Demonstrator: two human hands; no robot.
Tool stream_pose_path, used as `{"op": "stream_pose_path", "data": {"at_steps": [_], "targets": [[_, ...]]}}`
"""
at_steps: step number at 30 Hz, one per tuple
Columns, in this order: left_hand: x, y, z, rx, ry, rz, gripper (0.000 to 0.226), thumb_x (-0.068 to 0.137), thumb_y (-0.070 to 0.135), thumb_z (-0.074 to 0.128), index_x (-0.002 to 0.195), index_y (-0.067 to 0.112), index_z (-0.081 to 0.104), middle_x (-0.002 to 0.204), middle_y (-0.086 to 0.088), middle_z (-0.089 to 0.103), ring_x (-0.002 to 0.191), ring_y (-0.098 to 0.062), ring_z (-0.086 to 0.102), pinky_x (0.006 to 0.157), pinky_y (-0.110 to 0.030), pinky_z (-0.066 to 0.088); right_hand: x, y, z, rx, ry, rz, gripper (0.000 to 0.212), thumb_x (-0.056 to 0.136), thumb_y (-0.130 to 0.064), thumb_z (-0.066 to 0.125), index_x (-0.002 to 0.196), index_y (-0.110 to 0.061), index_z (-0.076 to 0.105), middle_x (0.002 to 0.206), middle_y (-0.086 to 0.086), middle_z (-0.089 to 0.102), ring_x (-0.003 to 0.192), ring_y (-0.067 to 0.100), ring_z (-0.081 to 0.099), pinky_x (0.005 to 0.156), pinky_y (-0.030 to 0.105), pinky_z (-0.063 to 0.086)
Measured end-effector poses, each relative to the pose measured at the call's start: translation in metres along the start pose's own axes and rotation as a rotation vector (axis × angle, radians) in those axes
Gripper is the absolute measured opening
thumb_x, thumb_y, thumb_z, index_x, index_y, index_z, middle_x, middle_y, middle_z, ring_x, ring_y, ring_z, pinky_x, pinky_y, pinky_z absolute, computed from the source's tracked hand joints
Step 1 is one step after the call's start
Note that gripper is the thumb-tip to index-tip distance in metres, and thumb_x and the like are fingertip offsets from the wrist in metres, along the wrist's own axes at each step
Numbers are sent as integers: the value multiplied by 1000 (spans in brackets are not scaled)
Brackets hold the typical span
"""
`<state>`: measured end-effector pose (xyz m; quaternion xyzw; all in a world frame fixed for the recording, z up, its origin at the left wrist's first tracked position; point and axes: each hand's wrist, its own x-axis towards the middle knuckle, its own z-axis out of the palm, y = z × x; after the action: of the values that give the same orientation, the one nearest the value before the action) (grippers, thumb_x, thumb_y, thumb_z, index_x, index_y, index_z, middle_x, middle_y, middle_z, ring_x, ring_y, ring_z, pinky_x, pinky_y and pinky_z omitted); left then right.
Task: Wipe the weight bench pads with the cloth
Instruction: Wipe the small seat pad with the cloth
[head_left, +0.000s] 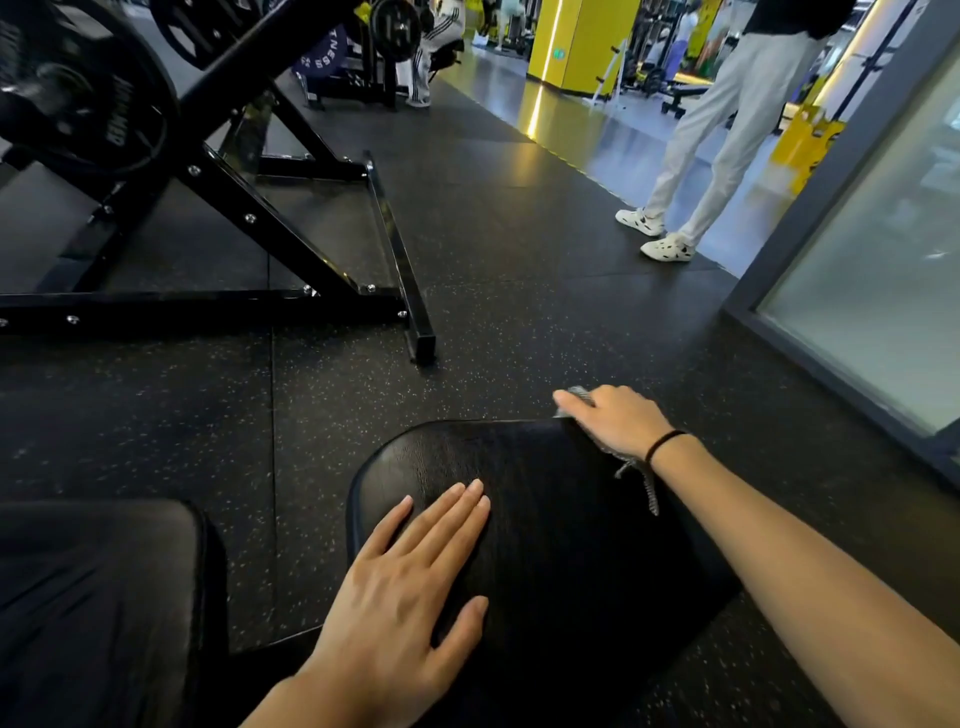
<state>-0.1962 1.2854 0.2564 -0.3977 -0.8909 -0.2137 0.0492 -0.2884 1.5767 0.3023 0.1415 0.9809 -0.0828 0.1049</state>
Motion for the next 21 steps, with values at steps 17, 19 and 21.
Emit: {"op": "stream_pose_path", "data": {"at_steps": [17, 19, 21], "targets": [[1, 1, -2, -44, 29, 25, 72, 81, 42, 45, 148, 21, 27, 155, 9, 24, 143, -8, 21, 111, -38, 19, 12, -42, 13, -39, -47, -136, 70, 97, -55, 12, 126, -10, 55, 133, 18, 54, 121, 32, 51, 97, 43, 37], [1, 3, -2, -42, 27, 23, 69, 83, 41, 43, 148, 22, 27, 155, 9, 24, 143, -8, 20, 112, -39, 19, 11, 2, 5, -32, -28, -15, 68, 97, -55, 14, 129, -9, 52, 136, 17, 51, 124, 32, 48, 100, 44, 35], [1, 4, -3, -37, 18, 21, 68, 84, 41, 41, 148, 22, 26, 156, 9, 23, 143, -8, 20, 112, -40, 18, 9, 34, 0, 76, -20, 109, 67, 97, -55, 17, 136, -9, 46, 141, 17, 47, 128, 33, 45, 104, 43, 32]]}}
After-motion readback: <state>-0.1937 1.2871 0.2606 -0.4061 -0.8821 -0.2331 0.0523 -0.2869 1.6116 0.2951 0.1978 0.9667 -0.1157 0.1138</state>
